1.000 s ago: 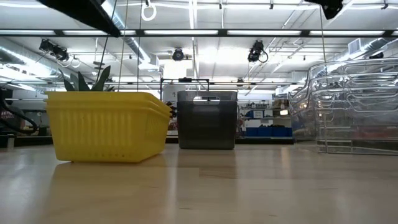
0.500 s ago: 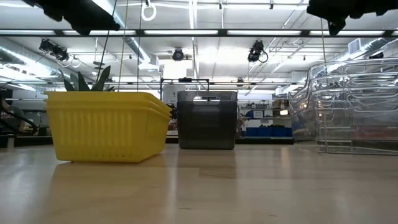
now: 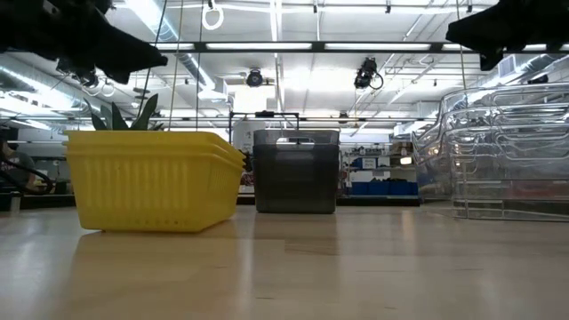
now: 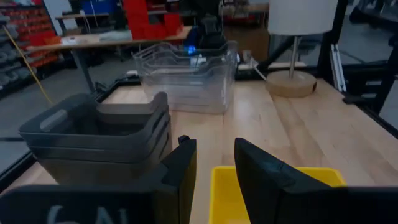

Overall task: Stack baskets by color
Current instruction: Return to Home Position

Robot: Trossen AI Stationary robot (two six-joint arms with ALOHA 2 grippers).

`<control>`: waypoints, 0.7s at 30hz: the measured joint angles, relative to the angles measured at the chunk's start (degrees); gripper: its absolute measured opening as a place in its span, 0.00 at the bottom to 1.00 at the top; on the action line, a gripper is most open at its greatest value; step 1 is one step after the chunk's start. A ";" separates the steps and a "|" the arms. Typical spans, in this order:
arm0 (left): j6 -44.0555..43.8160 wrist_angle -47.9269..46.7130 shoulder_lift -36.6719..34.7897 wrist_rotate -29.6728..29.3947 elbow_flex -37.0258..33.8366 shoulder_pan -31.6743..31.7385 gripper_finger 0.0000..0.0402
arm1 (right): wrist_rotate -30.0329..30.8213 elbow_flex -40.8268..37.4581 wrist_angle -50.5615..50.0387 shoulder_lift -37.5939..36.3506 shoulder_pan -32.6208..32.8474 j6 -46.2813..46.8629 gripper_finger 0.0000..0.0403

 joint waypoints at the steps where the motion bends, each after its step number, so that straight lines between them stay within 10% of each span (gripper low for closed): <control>1: 0.34 1.32 -0.78 1.08 -1.12 1.17 0.29 | 0.02 -0.24 0.13 -0.77 -0.28 -0.21 0.22; 21: 0.44 8.86 -13.31 9.76 -12.11 15.14 0.29 | 2.96 -3.97 0.30 -5.65 -3.36 2.21 0.21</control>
